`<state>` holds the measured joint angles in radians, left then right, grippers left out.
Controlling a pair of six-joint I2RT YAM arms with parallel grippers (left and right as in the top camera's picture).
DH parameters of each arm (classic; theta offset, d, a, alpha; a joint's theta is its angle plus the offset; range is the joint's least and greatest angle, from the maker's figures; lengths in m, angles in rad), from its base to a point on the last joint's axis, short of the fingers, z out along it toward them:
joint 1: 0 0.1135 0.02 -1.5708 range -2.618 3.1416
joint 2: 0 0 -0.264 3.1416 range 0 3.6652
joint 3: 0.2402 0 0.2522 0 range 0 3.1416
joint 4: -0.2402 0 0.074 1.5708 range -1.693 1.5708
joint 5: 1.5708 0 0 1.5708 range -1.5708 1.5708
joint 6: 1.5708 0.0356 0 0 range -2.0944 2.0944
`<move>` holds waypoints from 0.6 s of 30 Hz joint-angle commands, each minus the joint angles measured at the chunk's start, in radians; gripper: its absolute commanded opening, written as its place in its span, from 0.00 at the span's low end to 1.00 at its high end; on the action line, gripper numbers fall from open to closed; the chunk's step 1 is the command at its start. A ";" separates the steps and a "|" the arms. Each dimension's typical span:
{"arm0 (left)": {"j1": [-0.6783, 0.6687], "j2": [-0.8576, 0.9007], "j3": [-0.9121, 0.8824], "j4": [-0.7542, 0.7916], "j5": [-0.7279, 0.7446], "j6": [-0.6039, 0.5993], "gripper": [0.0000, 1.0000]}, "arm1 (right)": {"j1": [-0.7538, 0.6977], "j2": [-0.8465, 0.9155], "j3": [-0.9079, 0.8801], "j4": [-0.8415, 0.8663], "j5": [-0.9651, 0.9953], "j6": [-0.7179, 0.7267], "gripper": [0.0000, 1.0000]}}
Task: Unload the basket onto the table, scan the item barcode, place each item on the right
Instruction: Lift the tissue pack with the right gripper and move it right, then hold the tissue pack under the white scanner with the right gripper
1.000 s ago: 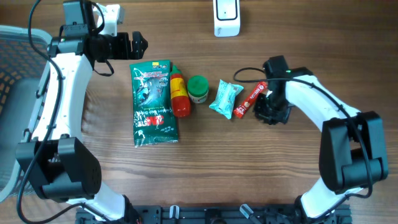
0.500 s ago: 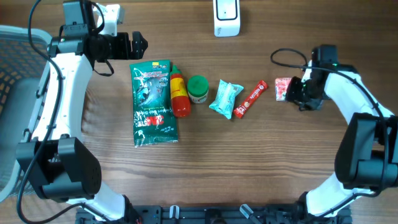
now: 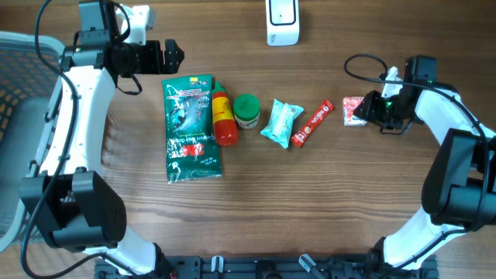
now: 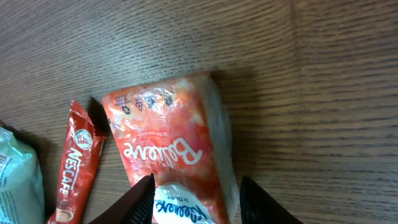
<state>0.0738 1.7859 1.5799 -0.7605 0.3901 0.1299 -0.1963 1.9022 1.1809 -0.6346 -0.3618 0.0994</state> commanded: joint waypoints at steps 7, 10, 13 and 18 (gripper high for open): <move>0.002 -0.013 0.011 0.000 0.001 0.019 1.00 | 0.000 0.023 -0.084 0.075 -0.088 0.000 0.27; 0.002 -0.013 0.011 0.000 0.001 0.019 1.00 | 0.000 0.024 -0.095 0.085 -0.089 0.034 0.27; 0.002 -0.013 0.011 0.000 0.001 0.019 1.00 | 0.000 0.025 -0.095 0.089 -0.088 0.035 0.34; 0.002 -0.013 0.011 0.000 0.001 0.019 1.00 | 0.000 0.001 -0.079 0.098 -0.202 0.107 0.04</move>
<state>0.0738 1.7859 1.5799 -0.7605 0.3901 0.1299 -0.1974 1.9038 1.1007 -0.5362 -0.4633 0.1787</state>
